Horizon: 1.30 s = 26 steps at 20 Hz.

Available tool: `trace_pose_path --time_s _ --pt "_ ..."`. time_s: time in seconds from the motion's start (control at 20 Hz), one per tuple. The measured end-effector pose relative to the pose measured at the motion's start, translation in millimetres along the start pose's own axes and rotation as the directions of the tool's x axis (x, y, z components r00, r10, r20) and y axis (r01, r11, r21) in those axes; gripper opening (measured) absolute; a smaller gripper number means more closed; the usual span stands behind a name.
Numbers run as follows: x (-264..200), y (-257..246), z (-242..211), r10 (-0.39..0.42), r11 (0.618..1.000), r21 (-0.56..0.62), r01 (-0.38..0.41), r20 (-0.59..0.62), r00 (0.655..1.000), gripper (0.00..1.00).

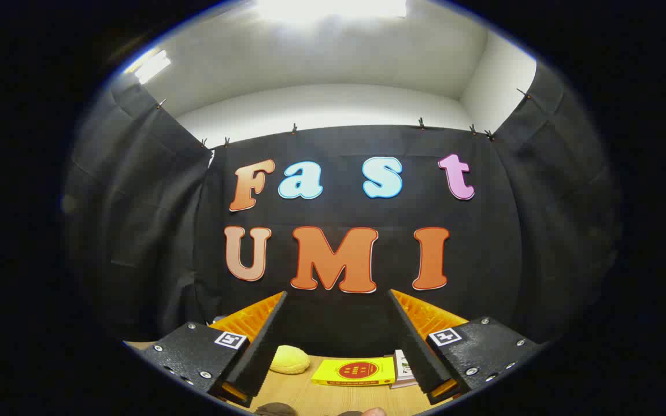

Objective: Open the storage box then place both shoes into the box .Put the left shoe in first, then the right shoe, with the right side of both shoes facing outward in a uniform manner.

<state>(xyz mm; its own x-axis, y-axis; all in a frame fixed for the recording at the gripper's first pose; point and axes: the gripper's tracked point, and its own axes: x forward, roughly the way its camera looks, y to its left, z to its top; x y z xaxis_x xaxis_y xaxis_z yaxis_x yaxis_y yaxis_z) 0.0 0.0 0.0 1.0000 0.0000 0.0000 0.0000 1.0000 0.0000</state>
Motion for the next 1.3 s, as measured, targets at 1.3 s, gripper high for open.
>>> trace_pose_path --time_s 1.3 --pt "19 115 -82 0.364 0.912 0.297 -0.282 -0.269 0.892 0.99"
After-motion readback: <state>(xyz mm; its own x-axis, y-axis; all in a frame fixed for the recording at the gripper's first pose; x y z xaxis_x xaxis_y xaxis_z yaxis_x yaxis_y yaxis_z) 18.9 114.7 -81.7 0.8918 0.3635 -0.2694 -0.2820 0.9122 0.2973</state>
